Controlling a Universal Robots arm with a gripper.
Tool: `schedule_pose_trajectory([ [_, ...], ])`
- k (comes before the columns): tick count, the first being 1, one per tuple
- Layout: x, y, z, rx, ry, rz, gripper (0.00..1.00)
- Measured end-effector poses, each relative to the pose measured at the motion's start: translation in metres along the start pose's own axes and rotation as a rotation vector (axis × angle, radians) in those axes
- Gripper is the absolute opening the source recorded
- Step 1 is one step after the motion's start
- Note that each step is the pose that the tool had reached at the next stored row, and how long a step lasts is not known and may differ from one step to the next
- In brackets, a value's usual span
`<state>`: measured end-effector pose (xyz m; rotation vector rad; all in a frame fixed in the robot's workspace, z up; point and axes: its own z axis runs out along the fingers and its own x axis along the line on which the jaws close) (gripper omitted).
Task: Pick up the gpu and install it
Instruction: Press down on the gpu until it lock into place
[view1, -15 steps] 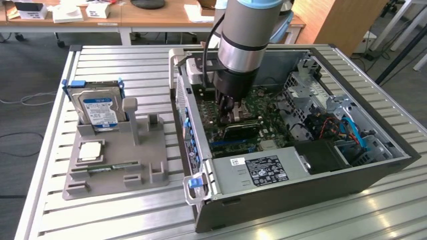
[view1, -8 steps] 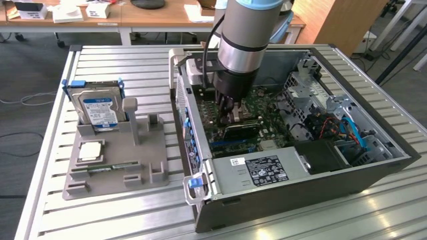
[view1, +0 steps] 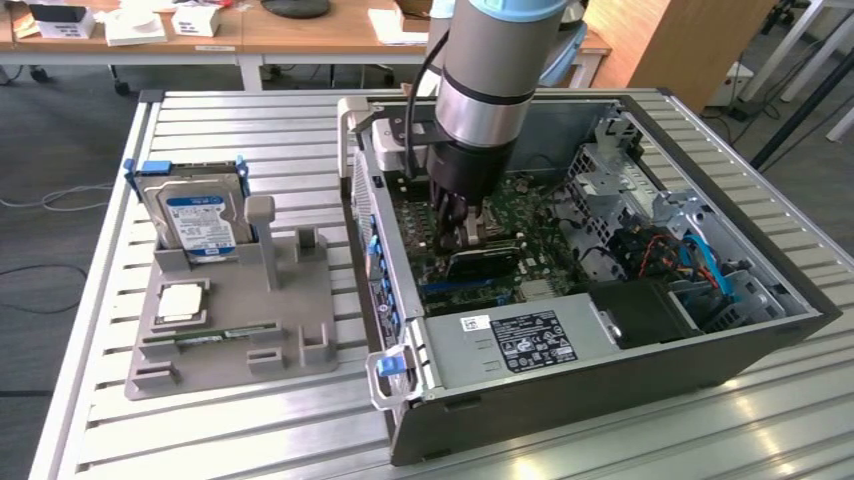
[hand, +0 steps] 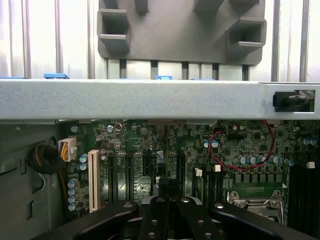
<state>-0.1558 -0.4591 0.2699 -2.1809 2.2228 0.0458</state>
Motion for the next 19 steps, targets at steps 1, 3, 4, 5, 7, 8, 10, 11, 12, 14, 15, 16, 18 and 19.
schedule_pose_trajectory([
  [1, 0.0, 0.0, 0.0006, 0.0003, -0.0004, 0.0, 0.11],
  [3, 0.0001, 0.0, 0.0013, 0.0, 0.0001, 0.0, 0.11],
  [4, 0.0001, 0.0, 0.0013, -0.0001, 0.0001, 0.0, 0.11],
  [5, 0.0001, 0.0, 0.0013, -0.0001, 0.0002, 0.0, 0.11],
  [7, 0.0001, 0.0, 0.0014, 0.0, 0.0001, 0.0, 0.11],
  [8, 0.0001, 0.0, 0.0015, 0.0, 0.0, 0.0, 0.11],
  [10, 0.0001, 0.0, 0.0016, 0.0, 0.0001, 0.0, 0.11],
  [11, 0.0001, 0.0, 0.0017, 0.0, 0.0001, 0.0, 0.11],
  [12, 0.0001, 0.0, 0.0019, 0.0, -0.0001, 0.0, 0.11],
  [14, 0.0001, 0.0, 0.0024, 0.0, 0.0, 0.0, 0.11],
  [15, 0.0001, 0.0, 0.0025, 0.0, 0.0001, 0.0, 0.11],
  [16, 0.0001, 0.0, 0.0025, 0.0, 0.0001, 0.0, 0.11],
  [18, 0.0001, 0.0, 0.0025, -0.0001, 0.0001, 0.0, 0.11],
  [19, 0.0001, 0.0, 0.0026, 0.0, 0.0, 0.0, 0.11],
])
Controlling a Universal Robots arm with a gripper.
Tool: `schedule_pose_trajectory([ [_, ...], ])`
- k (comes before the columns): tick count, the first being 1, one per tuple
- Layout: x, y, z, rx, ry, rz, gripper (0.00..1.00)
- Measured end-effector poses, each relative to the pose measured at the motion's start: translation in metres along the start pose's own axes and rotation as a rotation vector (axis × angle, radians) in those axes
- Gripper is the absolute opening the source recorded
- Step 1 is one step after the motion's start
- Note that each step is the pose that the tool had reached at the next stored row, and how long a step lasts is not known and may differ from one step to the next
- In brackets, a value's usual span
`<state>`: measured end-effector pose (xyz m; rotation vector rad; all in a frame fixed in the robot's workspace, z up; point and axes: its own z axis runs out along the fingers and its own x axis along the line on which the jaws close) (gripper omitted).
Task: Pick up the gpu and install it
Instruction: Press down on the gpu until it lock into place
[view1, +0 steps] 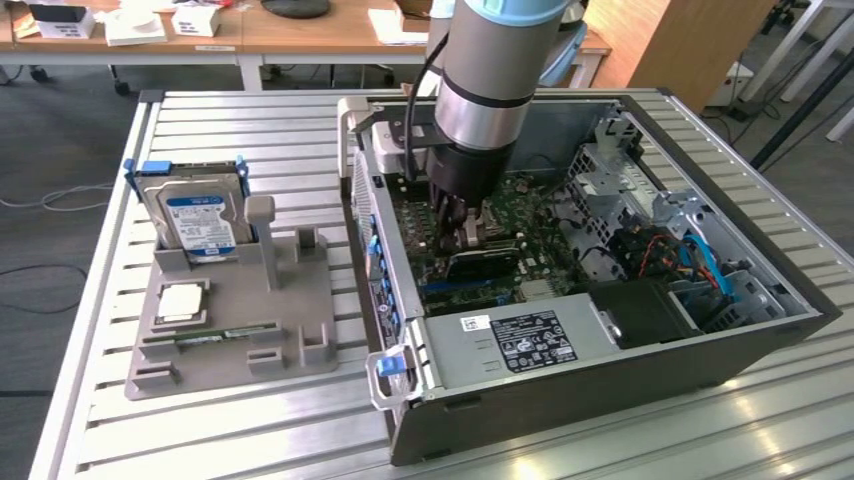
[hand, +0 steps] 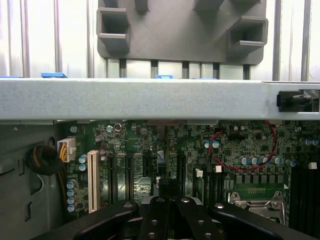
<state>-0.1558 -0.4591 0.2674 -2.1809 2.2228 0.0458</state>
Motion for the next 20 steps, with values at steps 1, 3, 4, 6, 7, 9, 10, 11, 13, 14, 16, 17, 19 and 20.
schedule_pose_trajectory([
  [1, 0.0, 0.0, 0.0003, 0.0001, -0.0001, 0.0, 0.11],
  [3, 0.0, 0.0, 0.0011, 0.0, -0.0001, 0.0, 0.11],
  [4, 0.0001, 0.0, 0.0013, -0.0001, 0.0002, 0.0, 0.11],
  [6, 0.0001, 0.0, 0.0014, -0.0002, 0.0002, 0.0, 0.11],
  [7, 0.0001, 0.0, 0.0015, -0.0001, 0.0, 0.0, 0.11],
  [9, 0.0001, 0.0, 0.0016, 0.0, -0.0001, 0.0, 0.11],
  [10, 0.0001, 0.0, 0.0016, 0.0, -0.0001, 0.0, 0.11],
  [11, 0.0001, 0.0, 0.0017, 0.0, 0.0, 0.0, 0.11],
  [13, 0.0001, 0.0, 0.0023, -0.0001, 0.0, 0.0, 0.11],
  [14, 0.0001, 0.0, 0.0028, -0.0002, 0.0, 0.0, 0.11],
  [16, 0.0002, 0.0, 0.0035, -0.0003, 0.0003, 0.0, 0.11],
  [17, 0.0002, 0.0, 0.0036, -0.0002, 0.0003, 0.0, 0.11],
  [19, 0.0002, 0.0, 0.0039, -0.0001, -0.0001, 0.0, 0.11],
  [20, 0.0001, 0.0, 0.0039, 0.0, -0.0001, 0.0, 0.11],
])
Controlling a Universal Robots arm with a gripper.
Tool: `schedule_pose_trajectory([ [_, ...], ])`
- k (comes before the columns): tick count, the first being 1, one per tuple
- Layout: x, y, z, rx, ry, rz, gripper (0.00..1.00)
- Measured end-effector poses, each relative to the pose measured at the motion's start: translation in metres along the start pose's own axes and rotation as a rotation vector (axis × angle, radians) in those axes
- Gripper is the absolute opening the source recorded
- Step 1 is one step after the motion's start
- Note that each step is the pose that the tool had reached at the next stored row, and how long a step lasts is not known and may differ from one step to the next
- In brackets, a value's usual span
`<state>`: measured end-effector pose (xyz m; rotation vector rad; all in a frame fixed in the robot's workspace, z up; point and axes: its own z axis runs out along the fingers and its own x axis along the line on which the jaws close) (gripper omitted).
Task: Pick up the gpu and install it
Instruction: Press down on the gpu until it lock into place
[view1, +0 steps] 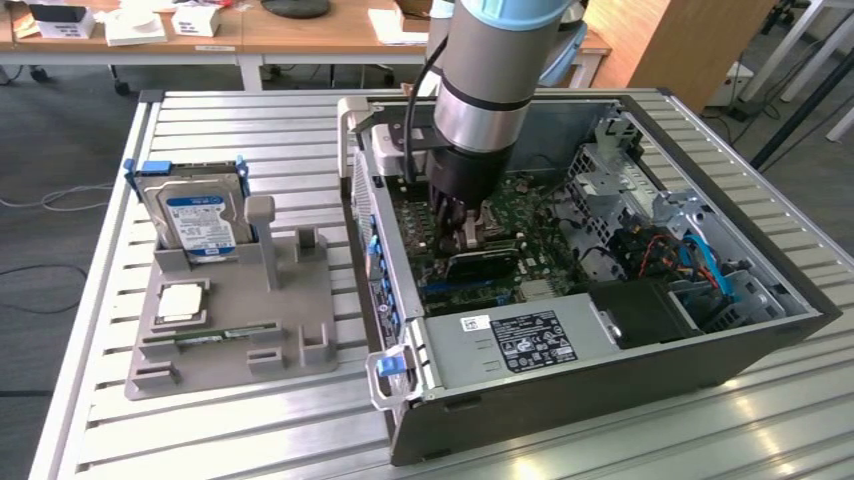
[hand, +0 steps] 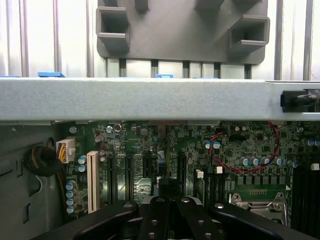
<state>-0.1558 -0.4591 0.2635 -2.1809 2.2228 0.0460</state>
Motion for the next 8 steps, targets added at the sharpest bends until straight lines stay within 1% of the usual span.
schedule_pose_trajectory([
  [2, 0.0, 0.0, 0.0003, 0.0, 0.0001, 0.0, 0.11],
  [3, -0.0001, -0.0002, 0.0016, 0.0015, -0.0015, 0.0, 0.11],
  [8, 0.0001, 0.0, 0.0012, 0.0001, -0.0001, 0.0, 0.11],
])
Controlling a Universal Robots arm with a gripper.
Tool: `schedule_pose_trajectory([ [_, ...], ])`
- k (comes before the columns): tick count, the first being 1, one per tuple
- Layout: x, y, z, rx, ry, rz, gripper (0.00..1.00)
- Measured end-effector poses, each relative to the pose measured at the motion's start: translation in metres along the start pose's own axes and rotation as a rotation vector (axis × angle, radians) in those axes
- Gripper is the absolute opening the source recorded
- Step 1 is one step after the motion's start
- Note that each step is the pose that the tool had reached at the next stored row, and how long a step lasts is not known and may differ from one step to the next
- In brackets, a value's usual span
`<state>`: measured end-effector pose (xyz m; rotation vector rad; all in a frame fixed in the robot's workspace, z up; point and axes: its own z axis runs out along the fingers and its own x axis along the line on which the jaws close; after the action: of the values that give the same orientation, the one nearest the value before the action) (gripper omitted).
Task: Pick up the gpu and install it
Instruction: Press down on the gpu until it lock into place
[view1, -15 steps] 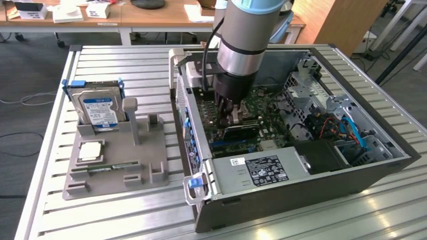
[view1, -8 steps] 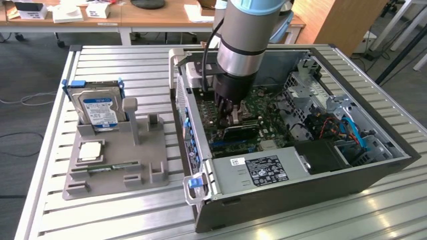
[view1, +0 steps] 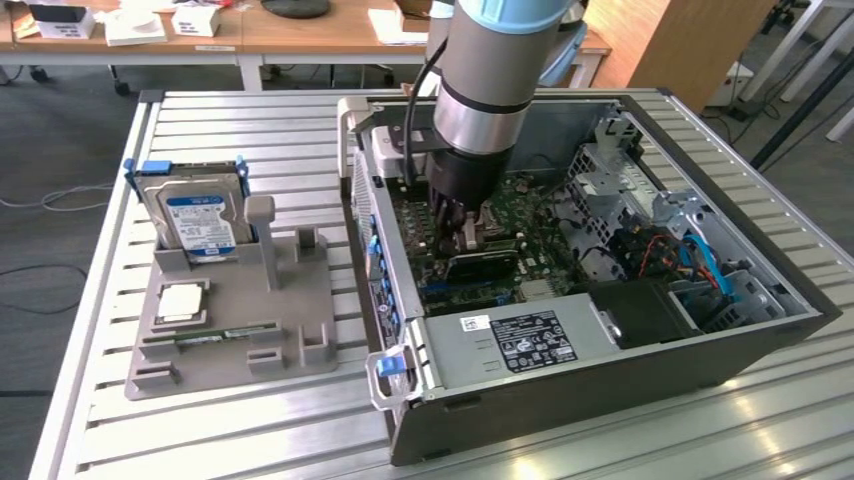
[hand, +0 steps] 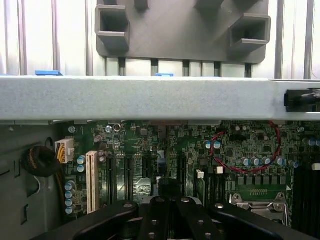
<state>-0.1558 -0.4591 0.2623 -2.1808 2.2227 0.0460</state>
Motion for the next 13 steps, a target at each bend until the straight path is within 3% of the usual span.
schedule_pose_trajectory([
  [10, 0.0, 0.0, 0.0003, 0.0, 0.0, 0.0, 0.11],
  [13, -0.0002, 0.0, -0.0041, 0.0003, -0.0005, 0.0, 0.11],
])
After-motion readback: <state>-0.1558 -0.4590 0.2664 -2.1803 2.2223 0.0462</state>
